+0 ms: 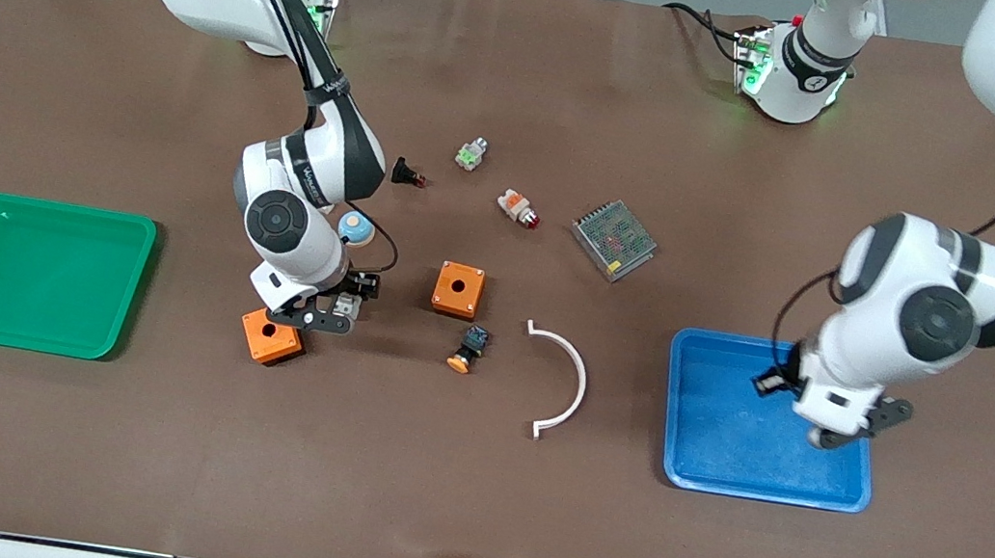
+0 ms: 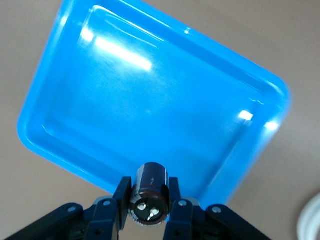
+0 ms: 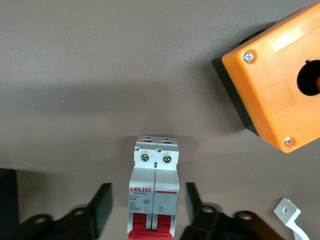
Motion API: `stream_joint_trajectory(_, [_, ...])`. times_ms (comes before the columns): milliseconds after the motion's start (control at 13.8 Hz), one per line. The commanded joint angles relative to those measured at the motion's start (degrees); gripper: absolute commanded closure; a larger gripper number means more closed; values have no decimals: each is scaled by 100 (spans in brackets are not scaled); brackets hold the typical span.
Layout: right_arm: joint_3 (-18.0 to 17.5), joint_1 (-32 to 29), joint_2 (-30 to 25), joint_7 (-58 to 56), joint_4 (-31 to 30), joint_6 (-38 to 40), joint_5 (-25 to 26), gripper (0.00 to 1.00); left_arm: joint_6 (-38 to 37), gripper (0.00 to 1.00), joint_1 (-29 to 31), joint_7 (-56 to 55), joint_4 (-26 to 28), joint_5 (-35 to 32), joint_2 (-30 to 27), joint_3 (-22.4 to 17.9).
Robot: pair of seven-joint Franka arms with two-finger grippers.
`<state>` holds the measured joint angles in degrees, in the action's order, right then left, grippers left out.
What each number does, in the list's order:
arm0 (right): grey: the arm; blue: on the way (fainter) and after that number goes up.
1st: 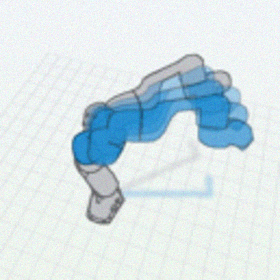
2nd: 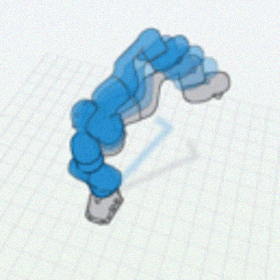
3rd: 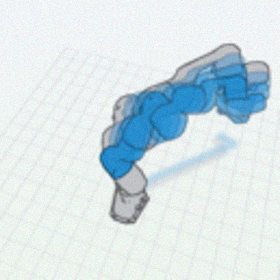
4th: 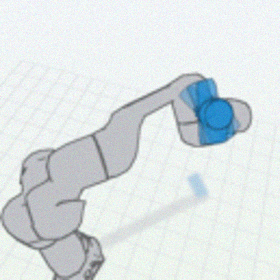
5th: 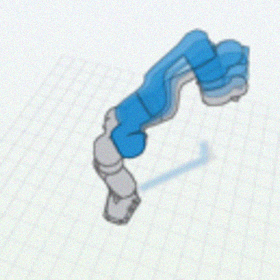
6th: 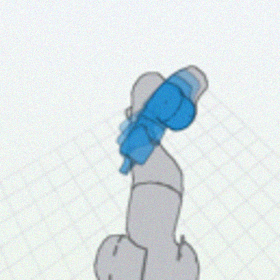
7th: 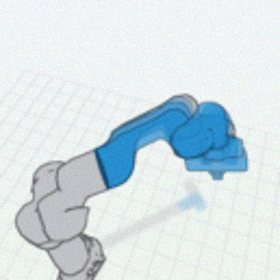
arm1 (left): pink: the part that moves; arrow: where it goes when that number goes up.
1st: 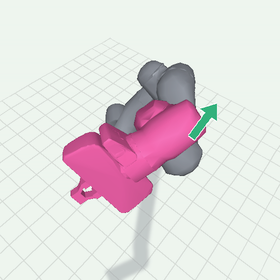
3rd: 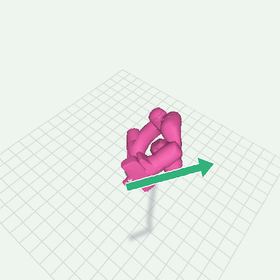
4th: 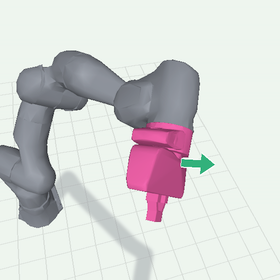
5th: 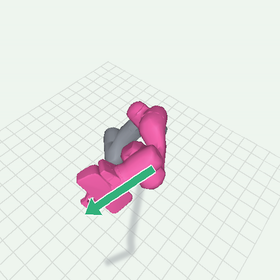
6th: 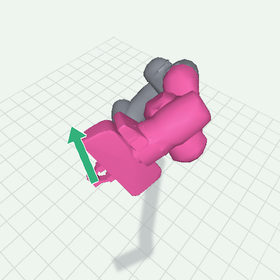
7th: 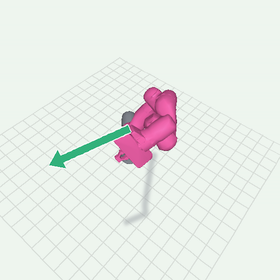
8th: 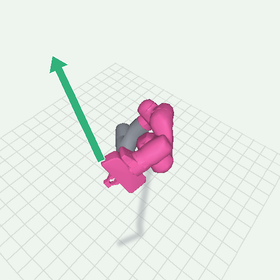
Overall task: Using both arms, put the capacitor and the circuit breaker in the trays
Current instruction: 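Carry the capacitor to the blue tray while the right gripper grasps the breaker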
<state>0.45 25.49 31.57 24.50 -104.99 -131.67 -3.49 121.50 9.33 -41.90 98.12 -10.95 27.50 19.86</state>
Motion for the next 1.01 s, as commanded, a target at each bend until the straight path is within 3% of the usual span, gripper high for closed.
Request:
stream_joint_trajectory(0, [7,18,-45,64,-65,19,-90,52,539,100,244,164,-170,-127,553,44])
stream_joint_trajectory(290, [7,18,-133,55,-39,176,-90,75,1042,97,482,569,-461,-109,1223,-17])
stream_joint_trajectory(362, [7,9,-185,55,-4,299,-90,76,1042,79,473,569,-461,-118,1301,-17])
stream_joint_trajectory(507, [16,-34,-483,55,32,571,-90,76,1086,12,473,665,-496,-118,1416,-52])
stream_joint_trajectory(580, [34,-52,-667,47,101,825,-82,76,1095,0,490,726,-487,-118,1373,-53])
stream_joint_trajectory(797, [60,-367,-1168,-23,505,1958,-64,76,955,0,491,823,-487,-127,786,-44])
stream_joint_trajectory(942, [60,-771,-1485,-120,690,2530,-3,76,465,0,491,1357,-496,-118,224,-9])
